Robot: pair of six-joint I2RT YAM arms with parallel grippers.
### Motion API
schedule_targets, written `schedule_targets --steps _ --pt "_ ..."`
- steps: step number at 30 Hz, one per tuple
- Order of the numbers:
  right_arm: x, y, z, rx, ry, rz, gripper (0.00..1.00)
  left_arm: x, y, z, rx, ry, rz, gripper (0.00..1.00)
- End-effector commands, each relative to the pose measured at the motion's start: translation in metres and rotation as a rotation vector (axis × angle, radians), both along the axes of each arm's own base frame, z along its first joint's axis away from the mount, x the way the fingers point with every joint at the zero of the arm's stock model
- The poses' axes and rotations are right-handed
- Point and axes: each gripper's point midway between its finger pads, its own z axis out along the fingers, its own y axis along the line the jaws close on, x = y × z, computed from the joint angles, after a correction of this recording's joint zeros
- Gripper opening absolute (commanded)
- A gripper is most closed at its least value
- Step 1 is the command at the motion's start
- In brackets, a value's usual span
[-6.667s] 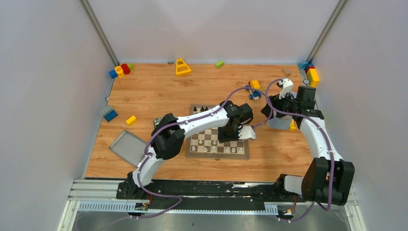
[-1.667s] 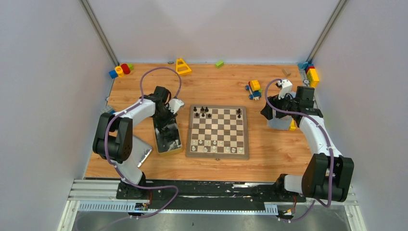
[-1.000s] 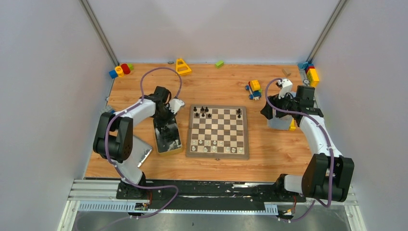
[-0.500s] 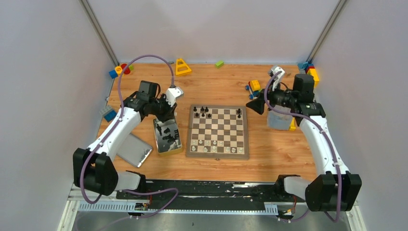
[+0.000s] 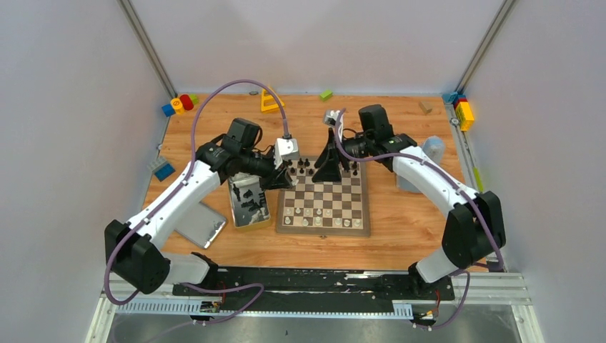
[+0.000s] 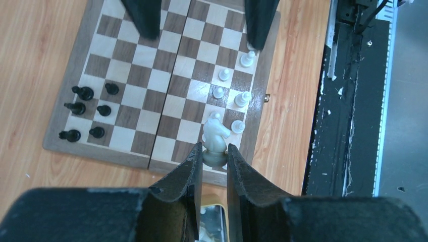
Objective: Set up the chess pieces on the board
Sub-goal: Place the chess piece on the chessboard.
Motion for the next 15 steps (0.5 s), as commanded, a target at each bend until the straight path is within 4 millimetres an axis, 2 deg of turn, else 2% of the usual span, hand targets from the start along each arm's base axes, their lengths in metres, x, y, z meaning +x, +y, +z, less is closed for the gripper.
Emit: schedule_targets --steps 1,8,15 --pt "-0.004 0.02 0.019 0.065 -0.002 0.095 0.71 -0.008 -0.011 0.021 -0.052 -0.027 -0.068 0.21" --pt "-0.008 0.04 0.02 0.08 0.139 0.167 0.68 0.0 -0.011 0.025 -0.018 -0.146 -0.004 0.22" --pt "0.0 0.053 0.004 0.037 0.279 0.135 0.6 0.015 -0.008 0.019 0.065 -0.25 0.082 0.21"
